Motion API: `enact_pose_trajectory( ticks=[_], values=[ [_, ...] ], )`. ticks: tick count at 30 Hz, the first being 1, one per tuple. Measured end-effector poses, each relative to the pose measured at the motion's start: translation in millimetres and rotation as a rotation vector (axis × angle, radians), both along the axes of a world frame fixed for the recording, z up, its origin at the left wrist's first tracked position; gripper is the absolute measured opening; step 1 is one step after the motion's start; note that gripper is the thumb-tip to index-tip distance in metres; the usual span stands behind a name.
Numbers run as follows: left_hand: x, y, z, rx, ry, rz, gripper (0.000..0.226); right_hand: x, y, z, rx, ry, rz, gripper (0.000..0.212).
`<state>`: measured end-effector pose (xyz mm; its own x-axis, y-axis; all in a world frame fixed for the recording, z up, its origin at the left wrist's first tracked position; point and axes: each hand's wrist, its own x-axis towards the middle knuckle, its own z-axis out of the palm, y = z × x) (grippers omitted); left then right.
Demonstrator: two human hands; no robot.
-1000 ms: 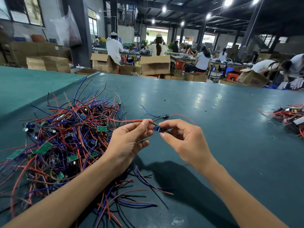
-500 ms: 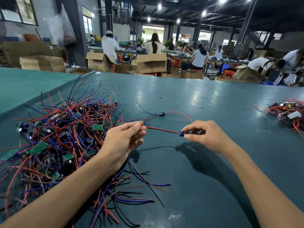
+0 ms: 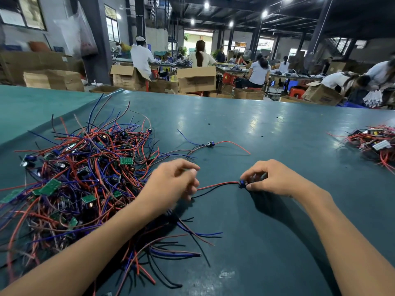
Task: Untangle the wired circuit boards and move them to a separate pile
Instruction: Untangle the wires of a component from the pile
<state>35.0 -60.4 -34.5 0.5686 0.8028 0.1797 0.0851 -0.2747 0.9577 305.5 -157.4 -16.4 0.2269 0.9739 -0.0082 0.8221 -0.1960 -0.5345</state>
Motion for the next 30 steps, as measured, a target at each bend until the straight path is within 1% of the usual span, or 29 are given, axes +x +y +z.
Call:
enact_pose_trajectory(
  ticks=[1, 2, 3, 4, 5, 6, 7, 9, 11, 13, 15, 17, 18, 20, 21, 22, 23, 25, 26, 27, 29, 30],
  values=[
    [-1.0, -4.5, -3.9, 0.298, 0.155, -0.063, 0.013, -0.4, -0.7, 2.6, 0.012, -0.026, 0.003, 0.036],
    [-1.8, -9.9, -7.0, 0.565, 0.274, -0.153, 0.012, -2.0, -0.9, 5.8, 0.074, -0.040, -0.002, 0.044],
    [-2.3, -15.2, -8.7, 0.759, 0.348, -0.252, 0.013, -5.9, -0.1, 9.3, 0.181, -0.029, -0.013, 0.046],
    [-1.9, -19.4, -8.8, 0.874, 0.378, -0.339, 0.015, -12.7, 2.2, 12.9, 0.309, 0.005, -0.029, 0.045],
    [-0.9, -23.1, -7.7, 0.929, 0.384, -0.400, 0.016, -22.4, 6.8, 16.4, 0.427, 0.052, -0.041, 0.041],
    [-0.4, -26.2, -6.0, 0.955, 0.382, -0.432, 0.016, -34.5, 13.7, 20.2, 0.512, 0.097, -0.039, 0.037],
    [0.1, -28.2, -4.3, 0.971, 0.390, -0.443, 0.017, -48.3, 23.5, 23.9, 0.553, 0.131, -0.019, 0.032],
    [1.2, -28.2, -4.4, 1.008, 0.434, -0.437, 0.023, -78.5, 46.4, 27.7, 0.509, 0.143, 0.069, 0.023],
    [1.2, -26.9, -4.8, 0.999, 0.472, -0.440, 0.026, -109.3, 71.6, 27.3, 0.348, 0.037, 0.196, 0.019],
    [0.6, -25.8, -6.2, 0.991, 0.459, -0.460, 0.027, -136.4, 97.2, 22.3, 0.204, -0.113, 0.296, 0.024],
    [-0.8, -25.5, -6.2, 1.003, 0.463, -0.478, 0.028, -156.6, 116.3, 15.0, 0.117, -0.224, 0.347, 0.033],
    [-3.2, -24.1, -5.4, 1.027, 0.423, -0.481, 0.026, -170.1, 127.1, 9.9, 0.115, -0.267, 0.356, 0.039],
    [-4.7, -23.4, -4.5, 1.030, 0.405, -0.481, 0.024, -174.2, 130.0, 8.3, 0.166, -0.216, 0.343, 0.037],
    [-6.7, -22.1, -2.9, 1.016, 0.393, -0.490, 0.021, -180.0, 133.1, 6.7, 0.297, 0.024, 0.274, 0.025],
    [-7.2, -22.1, -3.0, 1.006, 0.387, -0.491, 0.021, -182.1, 134.0, 8.3, 0.313, 0.128, 0.255, 0.019],
    [-7.1, -22.5, -3.4, 1.000, 0.385, -0.485, 0.022, -184.4, 134.7, 10.9, 0.276, 0.174, 0.269, 0.015],
    [-6.9, -23.2, -3.8, 0.998, 0.387, -0.477, 0.022, -186.8, 134.8, 13.4, 0.188, 0.184, 0.313, 0.013],
    [-5.7, -23.2, -4.7, 0.989, 0.409, -0.474, 0.025, -192.7, 132.6, 15.8, -0.010, 0.147, 0.396, 0.015],
    [-5.4, -23.0, -5.4, 0.986, 0.433, -0.476, 0.027, -195.5, 131.0, 16.9, -0.040, 0.119, 0.400, 0.017],
    [-5.6, -22.8, -6.6, 0.987, 0.468, -0.475, 0.029, -197.6, 130.8, 18.3, 0.010, 0.088, 0.379, 0.017],
    [-5.8, -22.4, -8.6, 0.995, 0.540, -0.460, 0.035, -199.8, 132.3, 20.7, 0.280, 0.062, 0.319, 0.016],
    [-5.3, -22.9, -9.0, 0.996, 0.568, -0.445, 0.037, -200.4, 132.7, 22.4, 0.381, 0.097, 0.320, 0.016]
  ],
)
